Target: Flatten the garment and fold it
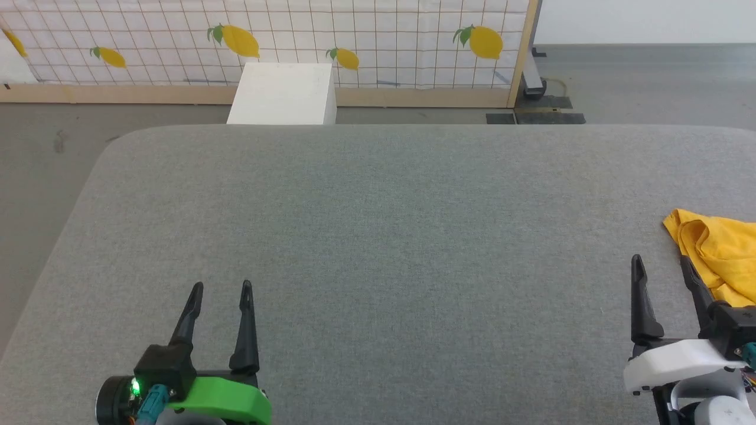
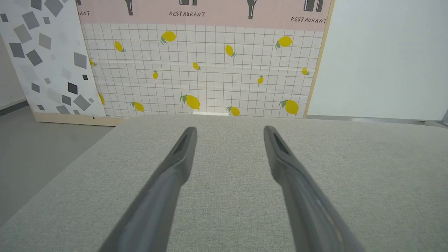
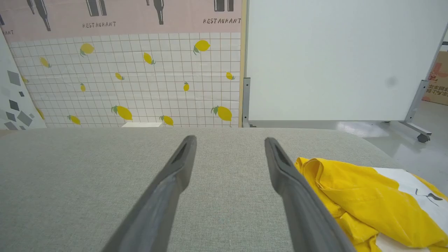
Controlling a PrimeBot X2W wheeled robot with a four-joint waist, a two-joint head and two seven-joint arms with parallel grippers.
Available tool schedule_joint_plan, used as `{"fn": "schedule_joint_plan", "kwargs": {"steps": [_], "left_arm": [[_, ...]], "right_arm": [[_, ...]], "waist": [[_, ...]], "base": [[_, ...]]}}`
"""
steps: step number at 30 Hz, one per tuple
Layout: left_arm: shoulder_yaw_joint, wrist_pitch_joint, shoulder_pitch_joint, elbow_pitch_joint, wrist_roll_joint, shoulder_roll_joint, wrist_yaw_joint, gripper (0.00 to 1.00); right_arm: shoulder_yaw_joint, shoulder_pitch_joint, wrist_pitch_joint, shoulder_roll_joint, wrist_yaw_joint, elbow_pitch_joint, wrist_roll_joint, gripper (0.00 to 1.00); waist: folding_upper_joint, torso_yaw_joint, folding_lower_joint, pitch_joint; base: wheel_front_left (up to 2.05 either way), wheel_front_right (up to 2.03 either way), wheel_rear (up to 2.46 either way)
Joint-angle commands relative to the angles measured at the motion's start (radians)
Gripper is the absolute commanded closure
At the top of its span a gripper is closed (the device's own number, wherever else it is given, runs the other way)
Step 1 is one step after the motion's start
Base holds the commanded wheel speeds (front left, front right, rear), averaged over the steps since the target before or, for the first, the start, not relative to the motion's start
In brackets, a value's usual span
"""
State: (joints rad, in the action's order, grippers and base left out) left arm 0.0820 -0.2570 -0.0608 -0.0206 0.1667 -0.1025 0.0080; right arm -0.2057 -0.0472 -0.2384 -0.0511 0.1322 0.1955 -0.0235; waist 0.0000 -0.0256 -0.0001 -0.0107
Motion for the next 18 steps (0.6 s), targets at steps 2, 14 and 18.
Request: {"fn": "schedule_joint_plan", "kwargs": {"steps": [2, 14, 18], "left_arm": [[-0.004, -0.005, -0.004, -0.001, -0.004, 0.006, -0.011, 0.00], [-0.006, 0.011, 0.003, 0.001, -0.007, 0.006, -0.007, 1.00], [-0.009, 0.019, 0.005, 0.002, -0.012, 0.007, -0.007, 1.00]], "right_arm": [[0.000, -0.008, -0.011, 0.001, -0.002, 0.005, -0.011, 0.00], [0.009, 0.002, 0.012, 0.000, 0.000, -0.005, -0.006, 1.00], [0.015, 0.003, 0.019, 0.000, 0.000, -0.011, -0.005, 1.00]], "waist": [[0.0000, 0.000, 0.0001, 0.005], [0.0000, 0.001, 0.0001, 0.006], [0.0000, 0.002, 0.0001, 0.007]], "base": [[0.00, 0.00, 0.00], [0.00, 0.00, 0.00], [0.00, 0.00, 0.00]]}}
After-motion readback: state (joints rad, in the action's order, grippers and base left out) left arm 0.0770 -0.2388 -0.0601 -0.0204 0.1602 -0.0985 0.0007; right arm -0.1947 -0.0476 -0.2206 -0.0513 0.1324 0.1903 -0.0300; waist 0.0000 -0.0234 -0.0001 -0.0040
